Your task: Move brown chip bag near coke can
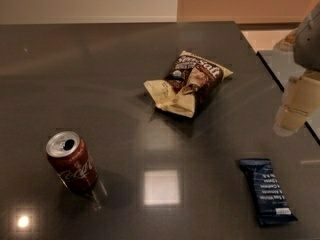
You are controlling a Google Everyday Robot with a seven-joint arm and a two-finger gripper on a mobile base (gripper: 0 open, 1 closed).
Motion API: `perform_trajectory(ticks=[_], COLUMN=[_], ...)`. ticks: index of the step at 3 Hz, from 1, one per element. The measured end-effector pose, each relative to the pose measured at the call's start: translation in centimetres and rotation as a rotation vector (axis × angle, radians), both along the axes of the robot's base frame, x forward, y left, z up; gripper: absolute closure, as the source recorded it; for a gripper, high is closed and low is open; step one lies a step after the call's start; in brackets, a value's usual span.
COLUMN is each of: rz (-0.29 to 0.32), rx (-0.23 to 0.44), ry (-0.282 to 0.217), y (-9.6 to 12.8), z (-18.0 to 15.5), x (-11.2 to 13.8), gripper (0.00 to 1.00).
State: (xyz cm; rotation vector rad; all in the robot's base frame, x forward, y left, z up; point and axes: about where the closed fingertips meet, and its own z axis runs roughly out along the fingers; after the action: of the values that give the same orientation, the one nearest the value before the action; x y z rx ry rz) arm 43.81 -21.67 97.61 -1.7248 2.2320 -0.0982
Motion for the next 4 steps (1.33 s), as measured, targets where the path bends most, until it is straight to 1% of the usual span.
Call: perform_trajectory(ticks=[1,2,3,4], rz=[0.000,0.049,0.144,0.248], rx=[0.000,0.004,0.015,0.029], ry=[0.000,-0.017,-0.042,-0.056], y=[0.0,1.0,3.0,5.1], z=[0.0,0.3,0.1,-0.8], x=[0.0,1.2,3.4,5.4], gripper=[0.00,0.00,0.00,0.00])
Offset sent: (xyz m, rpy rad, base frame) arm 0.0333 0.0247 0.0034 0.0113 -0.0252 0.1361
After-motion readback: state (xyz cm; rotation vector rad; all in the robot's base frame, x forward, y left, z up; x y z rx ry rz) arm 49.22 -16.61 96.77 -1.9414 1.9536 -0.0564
